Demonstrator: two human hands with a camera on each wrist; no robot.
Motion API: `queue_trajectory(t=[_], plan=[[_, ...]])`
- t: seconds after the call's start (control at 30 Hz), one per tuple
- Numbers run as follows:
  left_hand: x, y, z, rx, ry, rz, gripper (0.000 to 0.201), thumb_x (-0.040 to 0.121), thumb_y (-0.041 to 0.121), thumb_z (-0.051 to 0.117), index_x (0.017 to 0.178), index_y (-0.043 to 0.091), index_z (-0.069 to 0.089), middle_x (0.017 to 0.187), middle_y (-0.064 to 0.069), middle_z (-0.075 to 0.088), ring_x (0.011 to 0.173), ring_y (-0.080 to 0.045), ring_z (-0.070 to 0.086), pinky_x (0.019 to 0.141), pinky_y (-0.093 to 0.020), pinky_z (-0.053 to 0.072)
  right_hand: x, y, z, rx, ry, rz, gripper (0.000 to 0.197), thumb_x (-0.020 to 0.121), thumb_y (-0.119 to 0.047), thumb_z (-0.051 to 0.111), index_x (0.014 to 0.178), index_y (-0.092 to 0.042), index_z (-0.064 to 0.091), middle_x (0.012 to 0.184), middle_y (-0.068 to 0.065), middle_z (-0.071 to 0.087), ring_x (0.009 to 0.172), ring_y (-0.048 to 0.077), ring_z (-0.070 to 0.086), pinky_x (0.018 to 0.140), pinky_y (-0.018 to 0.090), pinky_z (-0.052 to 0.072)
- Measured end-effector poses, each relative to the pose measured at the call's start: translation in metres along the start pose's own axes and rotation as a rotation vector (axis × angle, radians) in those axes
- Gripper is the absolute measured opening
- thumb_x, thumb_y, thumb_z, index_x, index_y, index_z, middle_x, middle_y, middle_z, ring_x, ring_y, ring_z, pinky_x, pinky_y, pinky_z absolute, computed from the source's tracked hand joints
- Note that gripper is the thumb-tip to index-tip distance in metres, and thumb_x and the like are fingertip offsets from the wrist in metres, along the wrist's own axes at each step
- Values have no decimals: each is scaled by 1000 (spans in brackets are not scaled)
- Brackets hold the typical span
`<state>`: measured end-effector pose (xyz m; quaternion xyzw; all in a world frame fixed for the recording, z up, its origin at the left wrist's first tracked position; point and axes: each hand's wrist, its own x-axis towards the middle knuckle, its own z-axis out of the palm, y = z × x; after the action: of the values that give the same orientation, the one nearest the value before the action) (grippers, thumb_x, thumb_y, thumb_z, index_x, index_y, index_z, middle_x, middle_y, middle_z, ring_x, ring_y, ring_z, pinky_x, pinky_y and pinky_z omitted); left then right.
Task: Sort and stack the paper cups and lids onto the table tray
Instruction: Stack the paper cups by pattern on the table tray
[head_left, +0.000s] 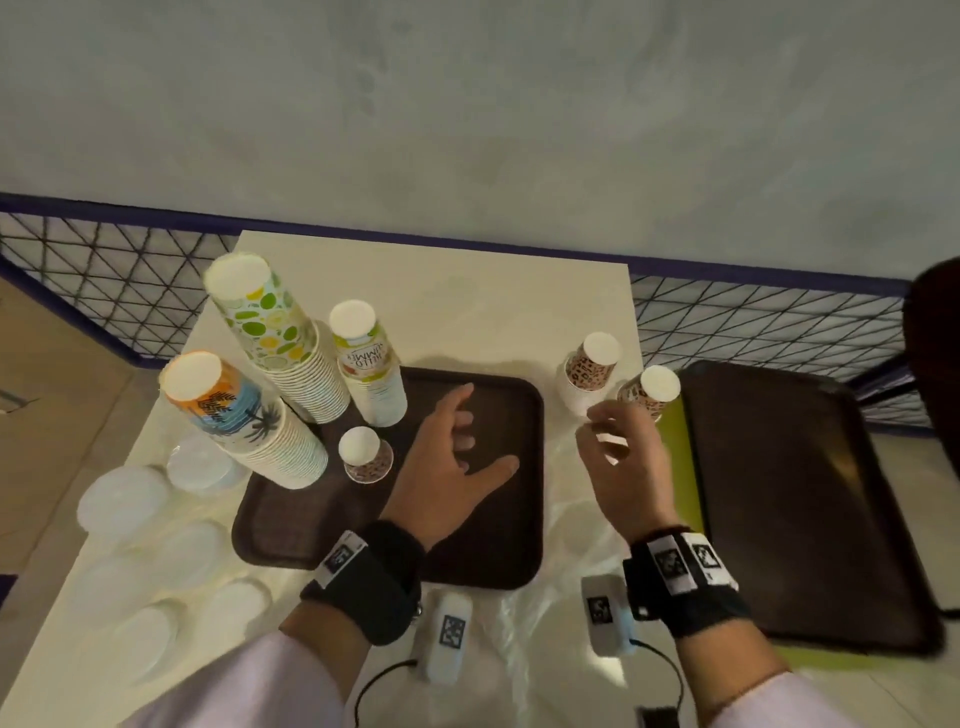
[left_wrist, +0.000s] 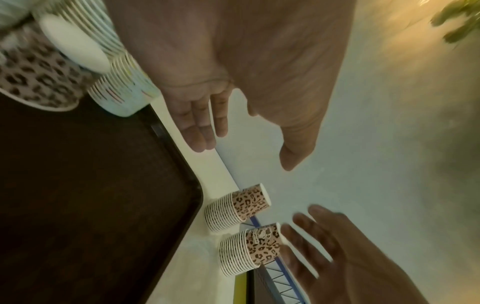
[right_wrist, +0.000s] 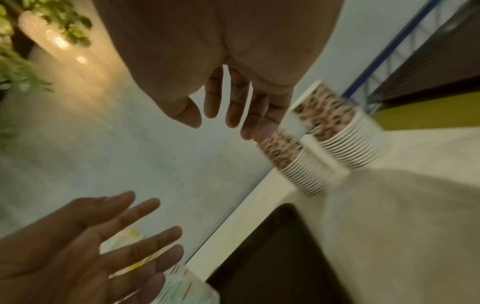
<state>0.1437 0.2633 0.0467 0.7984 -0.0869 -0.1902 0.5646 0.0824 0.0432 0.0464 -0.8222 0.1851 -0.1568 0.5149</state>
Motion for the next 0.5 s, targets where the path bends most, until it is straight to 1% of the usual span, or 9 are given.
queue_trajectory(t=[0.03, 0.1, 0.17, 0.23, 0.3, 0.37, 0.4, 0.43, 0.5], plan=[[9, 1, 10, -8, 4, -13, 95, 79, 41, 88, 155, 46, 30, 140, 7, 50, 115, -8, 60, 91, -28, 57, -1, 9, -13, -12, 37, 26, 21, 91, -8, 71, 105, -20, 61, 104, 1, 65, 91, 10, 65, 67, 14, 51], [28, 4, 30, -15, 16, -26, 99, 79, 42, 88, 157, 43, 27, 142, 3, 49, 115, -9, 60, 97, -37, 59, -2, 25, -37, -1, 107, 100, 19, 92, -8, 70, 104, -18, 60, 100, 8, 64, 82, 3, 61, 64, 9, 48], [47, 6, 49, -20, 29, -31, 100, 79, 42, 89, 157, 43, 26, 142, 1, 48, 114, -8, 60, 100, -42, 58, 2, 46, -54, 25, 160, 153, 28, 89, -8, 72, 110, -18, 57, 101, 15, 63, 73, -1, 56, 65, 11, 48], [65, 7, 68, -14, 37, -37, 100, 78, 42, 89, 157, 45, 27, 143, 1, 47, 112, -6, 60, 102, -40, 56, 11, 69, -63, 33, 174, 194, 45, 85, -11, 78, 119, -23, 52, 107, 11, 60, 80, 8, 58, 71, 20, 53], [81, 8, 86, -1, 36, -31, 99, 78, 41, 89, 156, 46, 28, 142, -1, 46, 111, -7, 60, 100, -36, 55, 23, 88, -67, 24, 146, 224, 62, 81, -17, 83, 131, -24, 46, 115, 3, 56, 94, 16, 62, 80, 30, 57], [97, 7, 101, 8, 28, -23, 96, 79, 41, 89, 154, 49, 29, 140, -2, 46, 113, -12, 59, 99, -33, 54, 37, 99, -67, -20, 100, 230, 74, 79, -20, 85, 139, -24, 42, 130, 3, 53, 110, 15, 61, 89, 24, 55], [106, 8, 107, 13, 22, -20, 95, 79, 41, 89, 154, 50, 30, 139, -2, 46, 115, -15, 59, 101, -35, 53, 45, 103, -66, -17, 86, 211, 76, 78, -20, 86, 140, -25, 41, 135, 3, 52, 116, 13, 60, 92, 21, 54], [115, 8, 114, 23, 14, -21, 94, 79, 41, 89, 153, 51, 31, 138, -2, 46, 118, -18, 58, 103, -37, 53, 53, 108, -65, -10, 67, 186, 76, 77, -22, 87, 139, -27, 42, 137, 2, 51, 120, 12, 59, 95, 22, 54], [131, 8, 126, 38, -6, -39, 95, 78, 40, 89, 154, 49, 33, 143, -6, 45, 126, -22, 54, 107, -39, 50, 67, 117, -60, -18, 28, 162, 77, 74, -34, 87, 138, -29, 44, 137, -3, 51, 122, 11, 58, 99, 34, 55]])
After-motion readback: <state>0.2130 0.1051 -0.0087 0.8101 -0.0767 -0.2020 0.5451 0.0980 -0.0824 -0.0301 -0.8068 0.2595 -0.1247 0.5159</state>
